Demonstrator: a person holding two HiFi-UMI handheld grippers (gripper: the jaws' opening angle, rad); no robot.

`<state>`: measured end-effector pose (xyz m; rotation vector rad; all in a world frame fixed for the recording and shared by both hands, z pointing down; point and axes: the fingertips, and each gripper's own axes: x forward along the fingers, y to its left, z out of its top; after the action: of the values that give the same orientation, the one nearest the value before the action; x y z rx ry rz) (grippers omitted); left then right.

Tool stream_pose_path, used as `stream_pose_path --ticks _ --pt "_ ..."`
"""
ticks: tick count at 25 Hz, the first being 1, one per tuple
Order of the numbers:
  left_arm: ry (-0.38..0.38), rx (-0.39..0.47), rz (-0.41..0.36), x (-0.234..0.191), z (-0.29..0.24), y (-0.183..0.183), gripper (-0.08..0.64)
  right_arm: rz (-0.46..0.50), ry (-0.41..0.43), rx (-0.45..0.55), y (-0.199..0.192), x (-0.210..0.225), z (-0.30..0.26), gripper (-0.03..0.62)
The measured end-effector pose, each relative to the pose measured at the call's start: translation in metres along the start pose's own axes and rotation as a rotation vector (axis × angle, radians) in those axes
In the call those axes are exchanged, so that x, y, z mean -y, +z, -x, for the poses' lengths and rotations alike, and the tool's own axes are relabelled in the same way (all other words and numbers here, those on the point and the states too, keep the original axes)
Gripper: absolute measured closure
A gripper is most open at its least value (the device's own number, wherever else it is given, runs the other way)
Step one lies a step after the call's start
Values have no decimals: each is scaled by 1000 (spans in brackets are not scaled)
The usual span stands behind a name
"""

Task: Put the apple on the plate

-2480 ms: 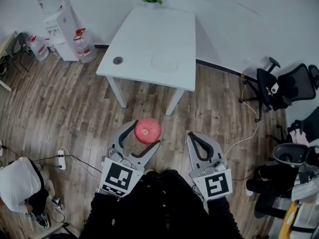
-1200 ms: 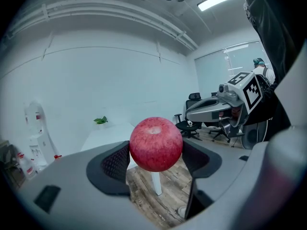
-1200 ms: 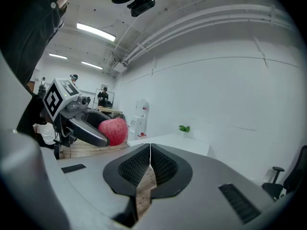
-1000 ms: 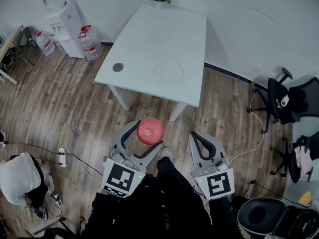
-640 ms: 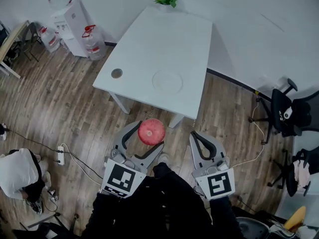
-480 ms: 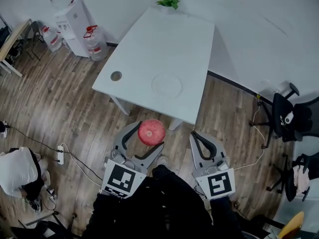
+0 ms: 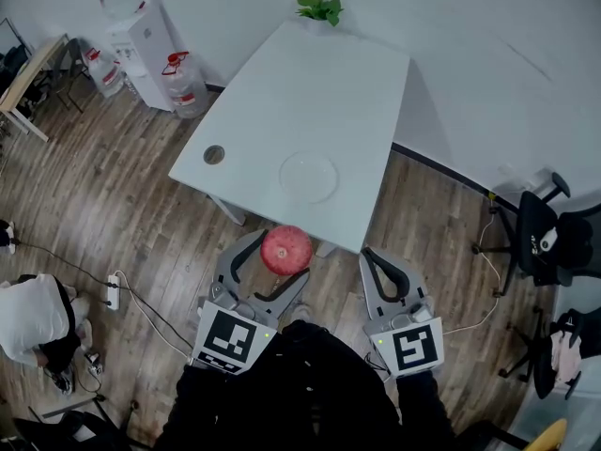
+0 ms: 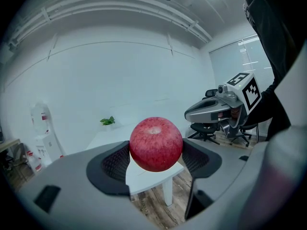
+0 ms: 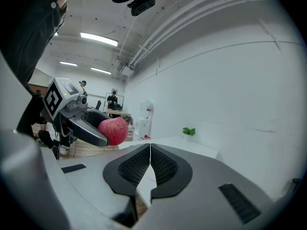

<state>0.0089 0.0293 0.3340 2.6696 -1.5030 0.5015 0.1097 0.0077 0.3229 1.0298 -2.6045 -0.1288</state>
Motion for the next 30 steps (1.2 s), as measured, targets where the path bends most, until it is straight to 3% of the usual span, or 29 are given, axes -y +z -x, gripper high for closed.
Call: stream_pose_path --ticks 6,10,14,18,21,30 --pt "-4 -1 -11 2 -17 4 207 -6 7 -9 -9 14 -2 551" --pt "-30 6 -73 5 -26 6 209 -14 2 -5 -8 22 0 551" --pt "-16 -16 -17 8 -31 9 208 -21 -2 -6 -12 28 1 551" --pt "-42 -9 -72 6 -37 7 208 -27 -9 -15 -15 32 -1 551" --pt "-37 -12 -55 2 -41 8 208 -26 -18 -14 -15 36 -3 551" --pt "-69 14 -100 -19 -62 15 209 -23 -68 -8 -7 54 -19 551"
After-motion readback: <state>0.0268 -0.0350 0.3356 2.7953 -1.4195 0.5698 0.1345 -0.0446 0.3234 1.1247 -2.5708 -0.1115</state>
